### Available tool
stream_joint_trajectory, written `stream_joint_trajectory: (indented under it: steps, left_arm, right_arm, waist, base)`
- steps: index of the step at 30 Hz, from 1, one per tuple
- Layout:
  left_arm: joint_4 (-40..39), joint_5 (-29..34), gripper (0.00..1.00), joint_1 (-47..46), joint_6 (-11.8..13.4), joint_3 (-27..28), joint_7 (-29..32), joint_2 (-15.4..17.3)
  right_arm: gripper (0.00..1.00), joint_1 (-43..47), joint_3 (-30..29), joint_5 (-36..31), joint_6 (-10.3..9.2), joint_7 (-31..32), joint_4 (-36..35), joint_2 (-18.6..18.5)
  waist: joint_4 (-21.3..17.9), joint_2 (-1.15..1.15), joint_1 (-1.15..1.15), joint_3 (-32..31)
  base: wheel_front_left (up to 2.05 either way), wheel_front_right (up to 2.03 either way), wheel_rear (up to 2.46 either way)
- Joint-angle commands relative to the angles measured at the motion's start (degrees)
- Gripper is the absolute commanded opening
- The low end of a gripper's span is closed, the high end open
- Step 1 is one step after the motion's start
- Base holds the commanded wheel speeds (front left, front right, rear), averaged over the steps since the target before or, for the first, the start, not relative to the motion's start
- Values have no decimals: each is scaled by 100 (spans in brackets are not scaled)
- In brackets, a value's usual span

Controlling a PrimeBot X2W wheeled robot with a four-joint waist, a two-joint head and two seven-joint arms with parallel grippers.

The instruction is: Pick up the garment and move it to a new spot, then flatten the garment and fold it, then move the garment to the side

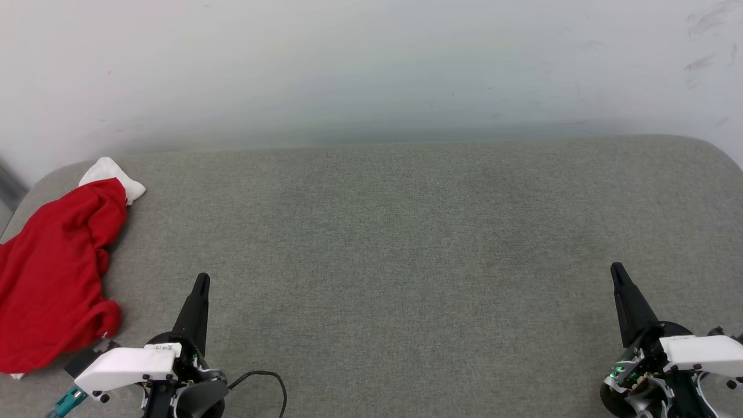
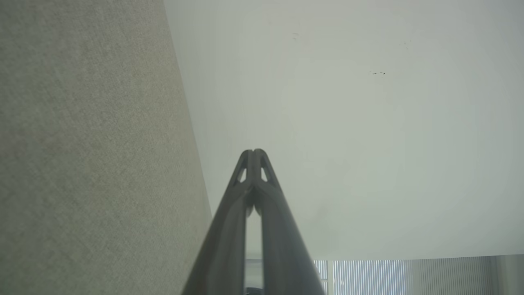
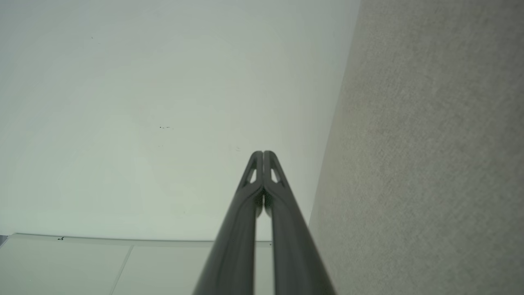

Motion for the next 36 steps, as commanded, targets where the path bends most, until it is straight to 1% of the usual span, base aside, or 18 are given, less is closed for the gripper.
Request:
stream_joint_trajectory:
  steps: [1, 32, 33, 36]
  left_arm:
    - [4, 5, 0, -36, -17, 11, 11, -8]
    - [4, 5, 0, -36, -17, 10, 10, -9]
    - [0, 0, 100, 0, 0, 0, 1, 0]
    - [120, 0, 100, 96, 7, -17, -5, -13]
  right_arm:
    - [0, -59, 0, 21, -2, 5, 3, 16]
    - [0, -59, 0, 21, -2, 5, 3, 16]
    - [100, 0, 0, 0, 0, 0, 0, 0]
    - [100, 113, 10, -3, -1, -3, 119, 2]
  waist:
    - [0, 0, 0, 0]
    - [0, 0, 0, 0]
    - [0, 0, 0, 0]
    - [0, 0, 0, 1]
  base:
    - [0, 0, 0]
    - [0, 0, 0]
    - [0, 0, 0]
    - [0, 0, 0]
